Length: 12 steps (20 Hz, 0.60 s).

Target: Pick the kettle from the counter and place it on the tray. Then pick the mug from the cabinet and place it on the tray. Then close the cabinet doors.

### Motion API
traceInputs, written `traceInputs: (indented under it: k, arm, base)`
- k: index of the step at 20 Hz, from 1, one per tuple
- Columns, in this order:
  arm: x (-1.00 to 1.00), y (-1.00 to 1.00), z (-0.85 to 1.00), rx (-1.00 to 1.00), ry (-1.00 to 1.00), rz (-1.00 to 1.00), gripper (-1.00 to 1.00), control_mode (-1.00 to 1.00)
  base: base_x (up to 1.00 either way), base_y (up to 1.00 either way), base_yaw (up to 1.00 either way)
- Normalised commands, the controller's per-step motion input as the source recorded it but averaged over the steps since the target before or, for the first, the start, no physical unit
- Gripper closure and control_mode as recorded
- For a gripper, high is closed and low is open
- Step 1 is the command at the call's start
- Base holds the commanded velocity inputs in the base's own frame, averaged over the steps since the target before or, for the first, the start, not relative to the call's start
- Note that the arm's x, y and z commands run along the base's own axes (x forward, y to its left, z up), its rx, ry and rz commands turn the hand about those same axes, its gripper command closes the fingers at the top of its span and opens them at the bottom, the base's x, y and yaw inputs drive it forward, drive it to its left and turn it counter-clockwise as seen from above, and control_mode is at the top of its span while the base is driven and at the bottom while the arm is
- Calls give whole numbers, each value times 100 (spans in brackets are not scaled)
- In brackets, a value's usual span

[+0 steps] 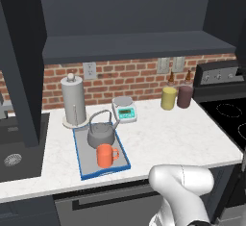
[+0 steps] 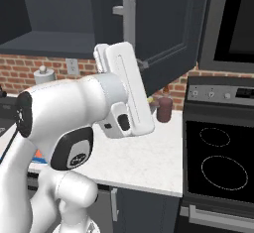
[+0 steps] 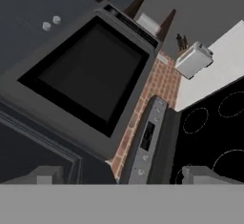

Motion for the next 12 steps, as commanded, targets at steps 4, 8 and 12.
traceInputs:
  k: [4, 8, 12]
  arm:
    - [69, 57, -15, -2, 0, 19, -100, -100]
    - [80, 45, -6, 0, 4, 17, -100, -100]
    - [79, 46, -15, 0, 7, 16, -100, -100]
  base:
    - [0, 0, 0]
    - [0, 0, 0]
    - [0, 0, 0]
